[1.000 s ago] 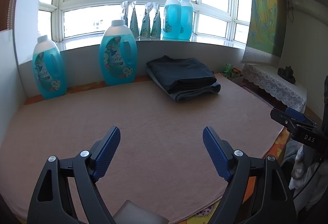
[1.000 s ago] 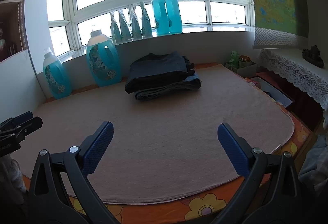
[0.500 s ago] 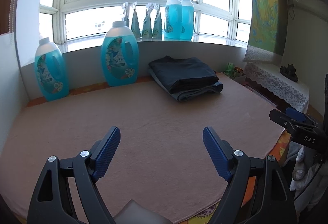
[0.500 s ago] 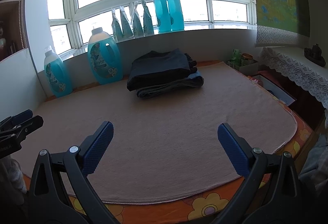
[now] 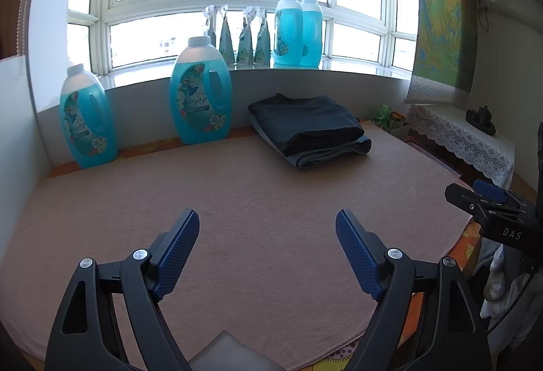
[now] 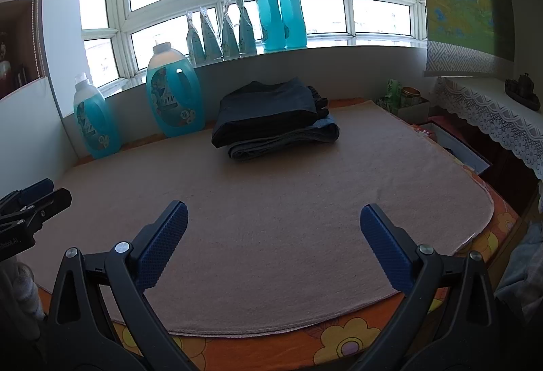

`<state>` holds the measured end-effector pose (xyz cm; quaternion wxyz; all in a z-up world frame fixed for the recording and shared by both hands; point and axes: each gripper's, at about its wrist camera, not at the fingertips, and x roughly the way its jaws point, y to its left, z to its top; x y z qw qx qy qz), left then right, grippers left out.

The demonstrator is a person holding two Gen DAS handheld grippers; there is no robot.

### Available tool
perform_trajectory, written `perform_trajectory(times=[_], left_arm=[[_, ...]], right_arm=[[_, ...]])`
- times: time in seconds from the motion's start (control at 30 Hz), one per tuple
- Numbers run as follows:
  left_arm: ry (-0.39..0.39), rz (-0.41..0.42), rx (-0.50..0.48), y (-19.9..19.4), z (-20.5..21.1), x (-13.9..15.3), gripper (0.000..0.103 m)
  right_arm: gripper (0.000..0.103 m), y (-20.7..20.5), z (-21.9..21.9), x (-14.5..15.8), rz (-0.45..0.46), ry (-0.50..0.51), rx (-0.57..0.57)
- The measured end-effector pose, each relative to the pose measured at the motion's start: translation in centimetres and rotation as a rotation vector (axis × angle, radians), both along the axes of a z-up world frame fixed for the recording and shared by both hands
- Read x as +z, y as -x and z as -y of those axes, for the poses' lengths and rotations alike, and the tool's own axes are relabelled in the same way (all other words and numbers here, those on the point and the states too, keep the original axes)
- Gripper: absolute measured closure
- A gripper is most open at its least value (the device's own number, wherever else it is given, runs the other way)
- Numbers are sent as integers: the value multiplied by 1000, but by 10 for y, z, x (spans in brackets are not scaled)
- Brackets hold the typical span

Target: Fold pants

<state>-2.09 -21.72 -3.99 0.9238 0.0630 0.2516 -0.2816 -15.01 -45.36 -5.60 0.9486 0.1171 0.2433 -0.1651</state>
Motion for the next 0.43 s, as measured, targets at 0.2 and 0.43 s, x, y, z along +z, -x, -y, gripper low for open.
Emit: perform_trajectory(times=[0.2,0.43], left_arm=[[3,18,-12,4,0,0,20],[10,18,-9,1,-1,1,20]], right_arm=[[0,0,0,-1,-2,1,0],[0,-1,0,-7,-9,-3,2]])
